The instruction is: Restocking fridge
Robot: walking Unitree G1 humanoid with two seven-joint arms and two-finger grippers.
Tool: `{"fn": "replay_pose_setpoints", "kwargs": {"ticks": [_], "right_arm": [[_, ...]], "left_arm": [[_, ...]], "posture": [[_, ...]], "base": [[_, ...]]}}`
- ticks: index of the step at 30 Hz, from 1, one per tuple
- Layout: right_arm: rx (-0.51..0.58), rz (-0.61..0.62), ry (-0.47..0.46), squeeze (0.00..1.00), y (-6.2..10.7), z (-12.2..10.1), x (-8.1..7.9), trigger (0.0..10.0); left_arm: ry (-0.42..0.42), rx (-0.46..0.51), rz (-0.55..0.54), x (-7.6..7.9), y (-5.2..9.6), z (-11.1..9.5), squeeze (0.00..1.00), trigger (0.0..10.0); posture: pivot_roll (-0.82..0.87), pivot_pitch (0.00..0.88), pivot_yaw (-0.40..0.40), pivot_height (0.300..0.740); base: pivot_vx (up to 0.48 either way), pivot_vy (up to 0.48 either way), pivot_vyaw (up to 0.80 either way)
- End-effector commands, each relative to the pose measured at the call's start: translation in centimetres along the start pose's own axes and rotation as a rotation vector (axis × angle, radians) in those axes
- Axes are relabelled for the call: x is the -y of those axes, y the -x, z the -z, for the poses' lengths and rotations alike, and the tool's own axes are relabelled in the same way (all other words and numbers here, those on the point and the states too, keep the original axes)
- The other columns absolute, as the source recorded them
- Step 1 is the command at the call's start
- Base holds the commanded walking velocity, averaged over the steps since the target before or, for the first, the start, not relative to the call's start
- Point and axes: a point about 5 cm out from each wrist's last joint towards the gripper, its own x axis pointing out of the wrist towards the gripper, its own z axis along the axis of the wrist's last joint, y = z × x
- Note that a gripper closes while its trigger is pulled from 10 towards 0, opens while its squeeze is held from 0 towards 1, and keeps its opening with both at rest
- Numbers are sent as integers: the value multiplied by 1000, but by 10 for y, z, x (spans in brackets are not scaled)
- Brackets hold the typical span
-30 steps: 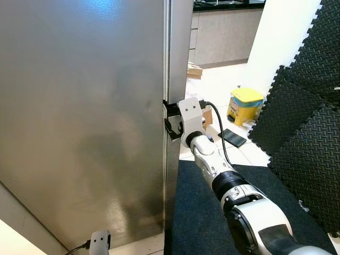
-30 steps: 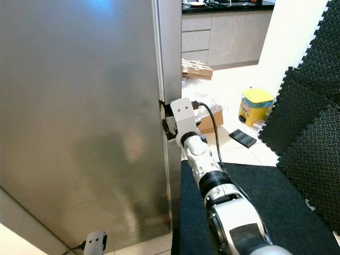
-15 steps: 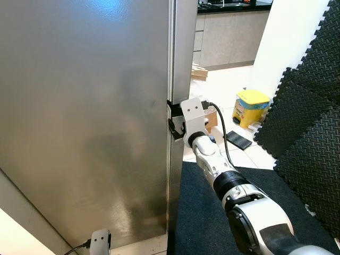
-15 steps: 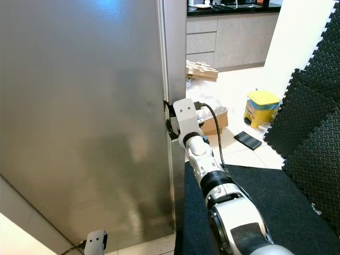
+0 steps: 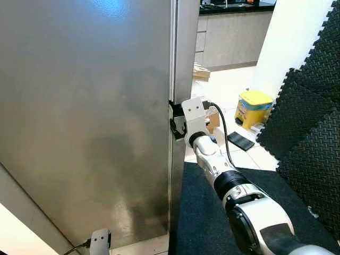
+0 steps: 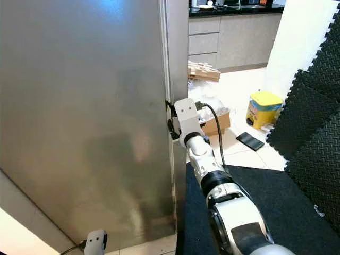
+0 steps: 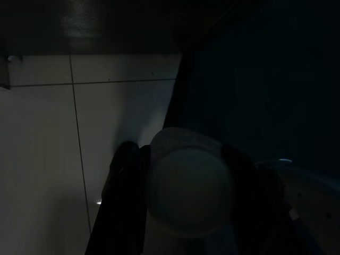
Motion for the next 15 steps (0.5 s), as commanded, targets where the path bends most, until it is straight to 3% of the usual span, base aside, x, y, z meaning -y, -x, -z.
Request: {"fn": "replay_pose_setpoints", "kwargs": {"ticks": [1, 15], "right_arm": [[-113, 151, 8, 0, 6, 22, 34, 10000], [-165, 230, 26, 0, 10, 31, 48, 10000]], "left_arm": [[0, -64, -13, -4, 4, 14, 0, 10000], [-2, -65, -13, -5, 4, 13, 0, 10000]], "posture": [[-45, 3, -5, 740], [-43, 2, -3, 740]], "base": [[0, 0, 0], [0, 0, 0]]}}
